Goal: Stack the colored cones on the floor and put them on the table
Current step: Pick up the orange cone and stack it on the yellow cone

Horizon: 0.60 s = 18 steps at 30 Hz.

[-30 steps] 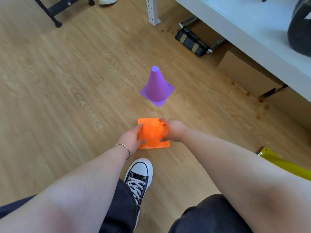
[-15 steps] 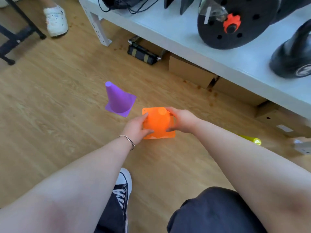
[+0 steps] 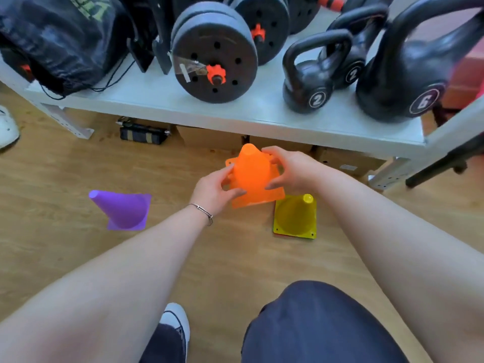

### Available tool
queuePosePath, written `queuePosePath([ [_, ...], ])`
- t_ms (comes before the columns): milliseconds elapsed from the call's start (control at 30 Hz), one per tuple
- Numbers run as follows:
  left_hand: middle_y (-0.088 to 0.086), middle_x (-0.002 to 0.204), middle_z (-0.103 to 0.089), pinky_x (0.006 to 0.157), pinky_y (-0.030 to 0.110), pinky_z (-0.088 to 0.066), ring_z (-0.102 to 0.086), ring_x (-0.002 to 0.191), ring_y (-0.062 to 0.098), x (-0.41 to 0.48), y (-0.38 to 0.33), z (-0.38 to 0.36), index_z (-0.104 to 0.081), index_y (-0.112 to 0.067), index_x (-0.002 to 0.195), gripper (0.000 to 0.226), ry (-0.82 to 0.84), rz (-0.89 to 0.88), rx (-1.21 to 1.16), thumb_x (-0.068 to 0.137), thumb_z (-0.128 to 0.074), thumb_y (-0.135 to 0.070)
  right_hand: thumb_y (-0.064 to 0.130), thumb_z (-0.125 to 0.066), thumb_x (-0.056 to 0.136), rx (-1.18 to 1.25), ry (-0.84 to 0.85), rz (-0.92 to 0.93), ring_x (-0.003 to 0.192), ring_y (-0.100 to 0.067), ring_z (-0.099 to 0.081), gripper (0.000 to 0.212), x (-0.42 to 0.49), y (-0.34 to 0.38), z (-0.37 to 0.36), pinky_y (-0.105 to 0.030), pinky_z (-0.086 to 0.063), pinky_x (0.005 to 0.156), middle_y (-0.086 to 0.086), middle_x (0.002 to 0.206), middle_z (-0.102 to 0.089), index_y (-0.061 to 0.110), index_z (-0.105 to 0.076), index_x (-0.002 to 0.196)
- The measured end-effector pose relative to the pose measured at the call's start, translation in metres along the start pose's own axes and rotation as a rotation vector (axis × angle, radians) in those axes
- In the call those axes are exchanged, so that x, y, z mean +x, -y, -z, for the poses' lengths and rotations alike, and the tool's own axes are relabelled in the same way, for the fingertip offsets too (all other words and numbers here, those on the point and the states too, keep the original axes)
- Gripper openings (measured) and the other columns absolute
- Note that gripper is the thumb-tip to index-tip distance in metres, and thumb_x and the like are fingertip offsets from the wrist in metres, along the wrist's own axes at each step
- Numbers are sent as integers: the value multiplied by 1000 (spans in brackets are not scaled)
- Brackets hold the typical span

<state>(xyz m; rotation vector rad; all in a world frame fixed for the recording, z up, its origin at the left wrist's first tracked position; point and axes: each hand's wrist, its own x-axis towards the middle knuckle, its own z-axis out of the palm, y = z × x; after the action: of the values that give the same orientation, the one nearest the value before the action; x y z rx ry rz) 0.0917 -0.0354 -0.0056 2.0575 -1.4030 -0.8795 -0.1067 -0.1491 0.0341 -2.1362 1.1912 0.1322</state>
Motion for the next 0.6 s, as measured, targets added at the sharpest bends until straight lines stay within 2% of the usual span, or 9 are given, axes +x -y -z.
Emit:
queuePosePath([
  [133,-6,134,-60,100,37,-50,-62,114,9,13,-32,-28,-49,-32,138,78,106,-65,-66,68,-83,-38,42,-85,67,13,-16,-114,119,-25,-57,96,-29,-34,20,-42,-50,95,-1,138,-56,38,-30,145],
  [400,-9,136,-57,97,37,-52,-61,114,9,23,-60,-93,-47,-35,138,78,269,-98,-83,68,-82,-36,40,-85,69,83,-53,-278,118,-26,-57,95,-66,-98,5,-42,-52,94,-3,139,-56,34,-30,146],
  [600,-8,134,-59,96,36,-51,-62,112,17,27,-41,-128,-45,-36,139,77,308,-39,59,69,-77,-34,36,-83,71,115,-80,-330,119,-27,-56,94,-58,-119,-42,-34,-48,89,-3,139,-55,35,-30,149],
])
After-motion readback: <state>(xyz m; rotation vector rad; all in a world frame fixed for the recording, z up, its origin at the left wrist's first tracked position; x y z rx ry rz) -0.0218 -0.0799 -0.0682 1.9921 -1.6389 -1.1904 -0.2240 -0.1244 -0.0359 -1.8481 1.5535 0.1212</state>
